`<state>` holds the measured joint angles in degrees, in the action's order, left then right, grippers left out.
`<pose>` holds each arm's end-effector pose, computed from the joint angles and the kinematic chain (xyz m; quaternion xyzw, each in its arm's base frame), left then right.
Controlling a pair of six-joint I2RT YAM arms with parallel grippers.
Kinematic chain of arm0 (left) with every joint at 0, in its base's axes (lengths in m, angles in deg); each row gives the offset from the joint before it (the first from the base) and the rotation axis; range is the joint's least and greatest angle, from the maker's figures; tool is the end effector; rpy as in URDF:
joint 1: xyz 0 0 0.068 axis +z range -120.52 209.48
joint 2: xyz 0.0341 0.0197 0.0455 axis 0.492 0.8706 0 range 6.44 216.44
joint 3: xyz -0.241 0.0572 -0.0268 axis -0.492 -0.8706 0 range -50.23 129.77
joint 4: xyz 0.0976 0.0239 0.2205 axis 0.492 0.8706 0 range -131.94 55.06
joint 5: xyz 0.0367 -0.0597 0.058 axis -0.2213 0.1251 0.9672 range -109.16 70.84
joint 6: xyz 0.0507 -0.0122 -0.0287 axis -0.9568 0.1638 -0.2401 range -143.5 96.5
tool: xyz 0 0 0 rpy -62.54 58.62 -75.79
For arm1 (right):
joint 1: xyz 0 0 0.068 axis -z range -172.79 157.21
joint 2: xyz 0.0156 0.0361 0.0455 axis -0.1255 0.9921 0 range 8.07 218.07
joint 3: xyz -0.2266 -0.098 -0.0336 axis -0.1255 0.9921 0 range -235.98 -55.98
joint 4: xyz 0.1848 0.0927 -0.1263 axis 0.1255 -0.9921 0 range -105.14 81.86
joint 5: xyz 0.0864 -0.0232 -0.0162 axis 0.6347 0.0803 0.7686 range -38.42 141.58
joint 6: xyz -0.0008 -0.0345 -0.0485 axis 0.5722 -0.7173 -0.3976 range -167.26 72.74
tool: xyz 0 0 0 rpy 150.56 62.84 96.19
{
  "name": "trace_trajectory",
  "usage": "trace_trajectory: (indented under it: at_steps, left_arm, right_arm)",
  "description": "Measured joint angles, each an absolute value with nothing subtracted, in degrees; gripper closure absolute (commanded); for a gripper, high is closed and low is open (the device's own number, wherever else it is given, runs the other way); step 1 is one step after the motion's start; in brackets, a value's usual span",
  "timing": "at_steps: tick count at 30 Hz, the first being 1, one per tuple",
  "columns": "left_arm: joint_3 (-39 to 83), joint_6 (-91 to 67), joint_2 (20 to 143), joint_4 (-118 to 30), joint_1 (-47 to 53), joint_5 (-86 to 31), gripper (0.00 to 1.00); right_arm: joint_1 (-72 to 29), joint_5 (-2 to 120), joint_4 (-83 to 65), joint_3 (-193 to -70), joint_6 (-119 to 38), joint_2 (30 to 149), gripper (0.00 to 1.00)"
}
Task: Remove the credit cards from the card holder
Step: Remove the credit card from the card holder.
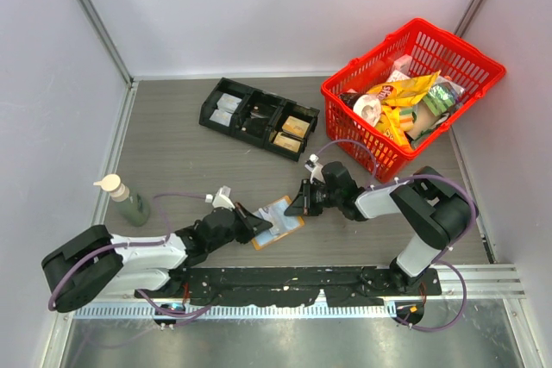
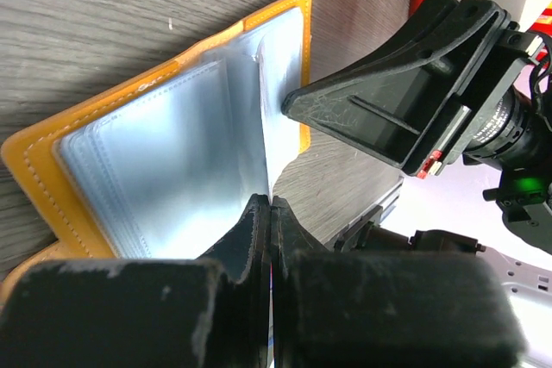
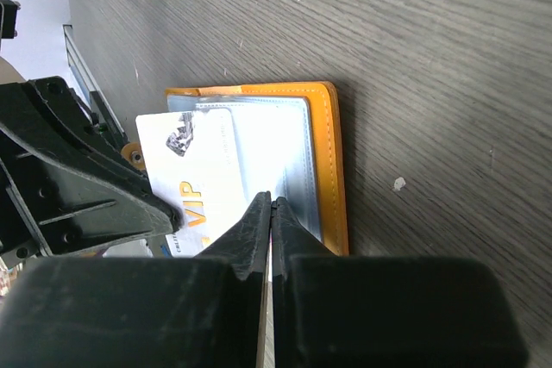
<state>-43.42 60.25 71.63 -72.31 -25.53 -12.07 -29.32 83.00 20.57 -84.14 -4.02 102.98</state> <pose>0.1145 -0.1541 0.1161 -0.2432 0.8209 -0.4623 0.2306 0.2049 0.1800 0.1011 -0.0677 0.8708 0.4572 0.1675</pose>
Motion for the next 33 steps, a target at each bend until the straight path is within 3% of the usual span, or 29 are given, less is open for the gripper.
trace_trajectory:
  at_steps: [11, 22, 27, 33]
  left_arm:
    - [-43.31, 56.47, 59.82, -58.85, -25.55, -10.01, 1.0]
    - [-42.92, 49.41, 48.65, -47.57, -25.55, -8.48, 1.0]
    - [-42.57, 43.92, 45.16, -44.71, -25.55, -8.81, 1.0]
    - [-36.67, 31.22, 44.78, -41.93, -25.53, -13.16, 1.0]
  right_arm:
    - [-29.32, 81.49, 15.02, -84.54, -7.1, 99.51, 0.82]
    - [-29.3, 77.84, 1.18, -89.08, -17.74, 91.03, 0.6]
    - [-29.3, 81.9, -0.06, -91.38, -23.03, 89.52, 0.46]
    - [-29.32, 90.58, -2.58, -95.4, -29.24, 88.49, 0.42]
